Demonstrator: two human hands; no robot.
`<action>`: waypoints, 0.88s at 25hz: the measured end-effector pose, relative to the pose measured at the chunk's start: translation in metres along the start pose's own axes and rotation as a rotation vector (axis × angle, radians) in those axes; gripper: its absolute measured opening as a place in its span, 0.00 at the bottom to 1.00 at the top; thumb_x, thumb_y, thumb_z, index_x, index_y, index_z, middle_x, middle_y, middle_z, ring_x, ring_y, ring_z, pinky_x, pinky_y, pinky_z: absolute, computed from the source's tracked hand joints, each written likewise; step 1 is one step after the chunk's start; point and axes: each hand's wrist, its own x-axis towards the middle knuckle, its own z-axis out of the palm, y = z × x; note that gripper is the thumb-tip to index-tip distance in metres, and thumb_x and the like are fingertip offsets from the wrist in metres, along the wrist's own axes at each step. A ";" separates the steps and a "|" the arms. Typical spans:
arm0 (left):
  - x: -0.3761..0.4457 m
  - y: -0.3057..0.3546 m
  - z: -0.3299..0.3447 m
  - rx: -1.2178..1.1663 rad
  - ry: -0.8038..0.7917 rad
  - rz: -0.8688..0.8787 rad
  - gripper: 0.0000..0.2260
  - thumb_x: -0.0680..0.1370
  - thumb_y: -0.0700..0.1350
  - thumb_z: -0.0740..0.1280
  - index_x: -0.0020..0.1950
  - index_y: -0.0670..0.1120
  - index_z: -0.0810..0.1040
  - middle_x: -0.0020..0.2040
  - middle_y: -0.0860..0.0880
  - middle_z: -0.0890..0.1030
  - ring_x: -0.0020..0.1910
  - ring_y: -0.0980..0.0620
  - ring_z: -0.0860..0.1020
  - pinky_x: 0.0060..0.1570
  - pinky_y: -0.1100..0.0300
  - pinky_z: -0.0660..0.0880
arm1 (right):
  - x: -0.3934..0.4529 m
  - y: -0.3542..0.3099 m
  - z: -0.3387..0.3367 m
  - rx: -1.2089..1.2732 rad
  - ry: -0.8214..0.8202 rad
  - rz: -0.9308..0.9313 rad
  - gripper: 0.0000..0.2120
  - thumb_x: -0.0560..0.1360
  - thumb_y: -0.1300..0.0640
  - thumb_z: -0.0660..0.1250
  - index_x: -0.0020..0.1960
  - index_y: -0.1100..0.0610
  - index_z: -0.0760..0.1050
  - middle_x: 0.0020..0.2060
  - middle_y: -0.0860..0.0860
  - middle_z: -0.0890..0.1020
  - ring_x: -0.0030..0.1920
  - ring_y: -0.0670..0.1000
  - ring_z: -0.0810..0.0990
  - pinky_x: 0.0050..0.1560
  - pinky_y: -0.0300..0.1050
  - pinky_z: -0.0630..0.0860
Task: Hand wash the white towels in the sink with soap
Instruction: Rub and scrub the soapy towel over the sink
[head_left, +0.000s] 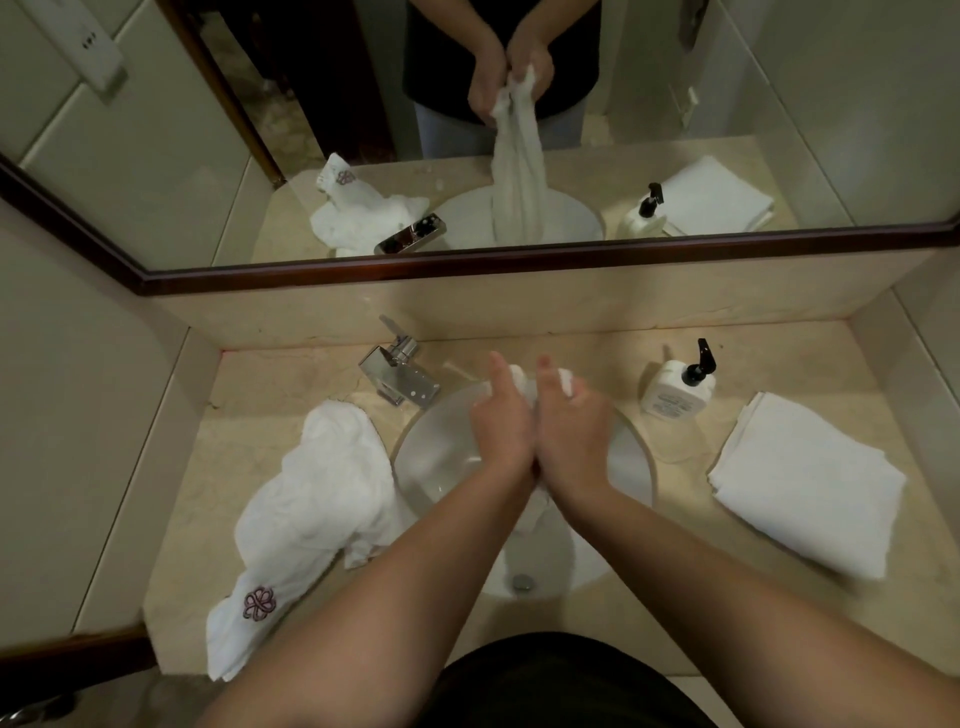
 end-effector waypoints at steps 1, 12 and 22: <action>-0.004 -0.006 0.002 0.009 -0.047 -0.007 0.27 0.81 0.64 0.57 0.42 0.42 0.79 0.39 0.45 0.84 0.41 0.46 0.83 0.45 0.53 0.80 | 0.007 0.003 0.002 -0.021 -0.002 0.016 0.23 0.82 0.44 0.59 0.32 0.55 0.71 0.27 0.52 0.74 0.28 0.49 0.72 0.31 0.46 0.69; 0.007 -0.003 -0.002 0.052 -0.114 0.011 0.28 0.80 0.65 0.59 0.44 0.42 0.83 0.43 0.44 0.86 0.46 0.45 0.85 0.55 0.45 0.80 | 0.024 0.005 0.013 -0.002 -0.038 0.127 0.23 0.80 0.47 0.58 0.29 0.55 0.71 0.27 0.54 0.76 0.30 0.54 0.74 0.38 0.57 0.75; 0.012 0.001 -0.032 0.141 -0.154 0.053 0.22 0.79 0.69 0.55 0.51 0.53 0.76 0.45 0.52 0.81 0.46 0.53 0.79 0.51 0.54 0.76 | 0.039 0.015 -0.004 -0.068 -0.331 0.188 0.21 0.82 0.40 0.53 0.52 0.53 0.78 0.49 0.52 0.82 0.53 0.55 0.81 0.61 0.57 0.76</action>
